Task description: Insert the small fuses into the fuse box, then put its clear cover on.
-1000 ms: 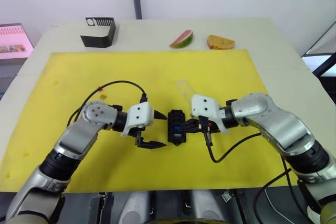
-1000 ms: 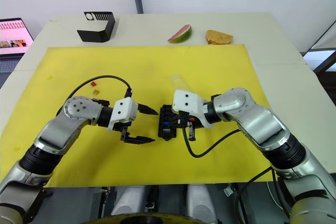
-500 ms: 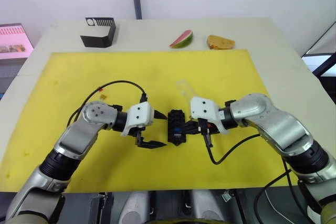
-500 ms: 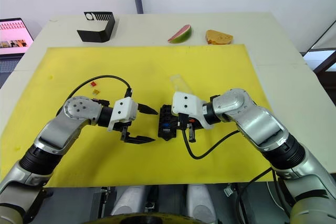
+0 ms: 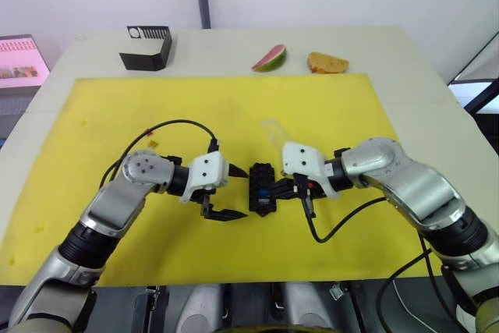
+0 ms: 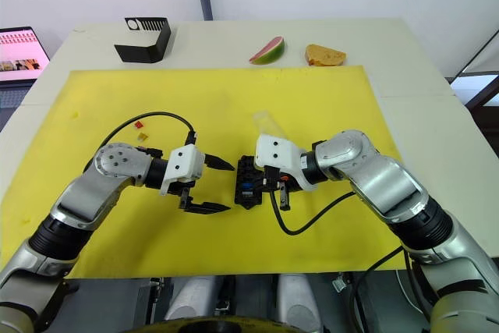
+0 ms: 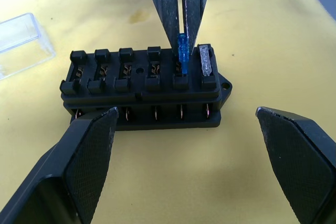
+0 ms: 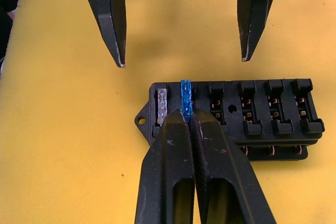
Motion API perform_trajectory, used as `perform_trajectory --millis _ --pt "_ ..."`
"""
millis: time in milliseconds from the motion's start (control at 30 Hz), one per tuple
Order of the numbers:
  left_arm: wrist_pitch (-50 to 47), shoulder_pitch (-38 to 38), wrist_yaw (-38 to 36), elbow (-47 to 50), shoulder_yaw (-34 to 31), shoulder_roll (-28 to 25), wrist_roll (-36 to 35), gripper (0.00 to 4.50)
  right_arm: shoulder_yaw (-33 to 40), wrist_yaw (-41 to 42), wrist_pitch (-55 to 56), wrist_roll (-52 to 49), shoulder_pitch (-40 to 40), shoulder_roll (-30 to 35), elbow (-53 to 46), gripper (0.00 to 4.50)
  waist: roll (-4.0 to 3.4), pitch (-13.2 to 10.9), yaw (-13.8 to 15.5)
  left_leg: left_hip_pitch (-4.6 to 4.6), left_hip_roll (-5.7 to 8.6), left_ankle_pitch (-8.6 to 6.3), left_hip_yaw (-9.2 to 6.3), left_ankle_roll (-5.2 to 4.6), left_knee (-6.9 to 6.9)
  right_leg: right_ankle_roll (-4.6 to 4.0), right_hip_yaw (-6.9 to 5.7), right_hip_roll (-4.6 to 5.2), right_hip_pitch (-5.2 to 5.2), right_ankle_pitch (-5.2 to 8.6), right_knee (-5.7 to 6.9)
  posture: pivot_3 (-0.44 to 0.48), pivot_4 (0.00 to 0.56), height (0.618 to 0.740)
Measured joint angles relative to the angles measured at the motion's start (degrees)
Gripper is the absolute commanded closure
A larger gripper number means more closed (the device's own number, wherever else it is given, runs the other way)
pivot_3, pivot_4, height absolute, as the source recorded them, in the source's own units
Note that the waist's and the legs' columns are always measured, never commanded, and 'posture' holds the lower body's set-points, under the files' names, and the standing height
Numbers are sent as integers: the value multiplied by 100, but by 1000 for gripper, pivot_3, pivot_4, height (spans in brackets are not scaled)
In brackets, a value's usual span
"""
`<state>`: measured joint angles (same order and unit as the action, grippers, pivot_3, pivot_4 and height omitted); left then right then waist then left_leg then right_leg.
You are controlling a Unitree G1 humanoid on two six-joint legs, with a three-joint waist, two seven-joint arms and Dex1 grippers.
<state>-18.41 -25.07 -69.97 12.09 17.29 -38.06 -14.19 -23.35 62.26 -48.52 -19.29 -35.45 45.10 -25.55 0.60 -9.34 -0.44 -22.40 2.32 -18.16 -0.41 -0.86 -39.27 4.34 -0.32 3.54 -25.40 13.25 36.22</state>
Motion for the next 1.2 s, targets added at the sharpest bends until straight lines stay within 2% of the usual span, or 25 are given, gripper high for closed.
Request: perform_trajectory --millis 1200 --pt "36 -36 13 -21 116 19 23 54 -11 -15 42 52 -24 22 4 4500 0 0 0 0 0 0 0 0 -1 0 0 0 0 0 1 0 150 740"
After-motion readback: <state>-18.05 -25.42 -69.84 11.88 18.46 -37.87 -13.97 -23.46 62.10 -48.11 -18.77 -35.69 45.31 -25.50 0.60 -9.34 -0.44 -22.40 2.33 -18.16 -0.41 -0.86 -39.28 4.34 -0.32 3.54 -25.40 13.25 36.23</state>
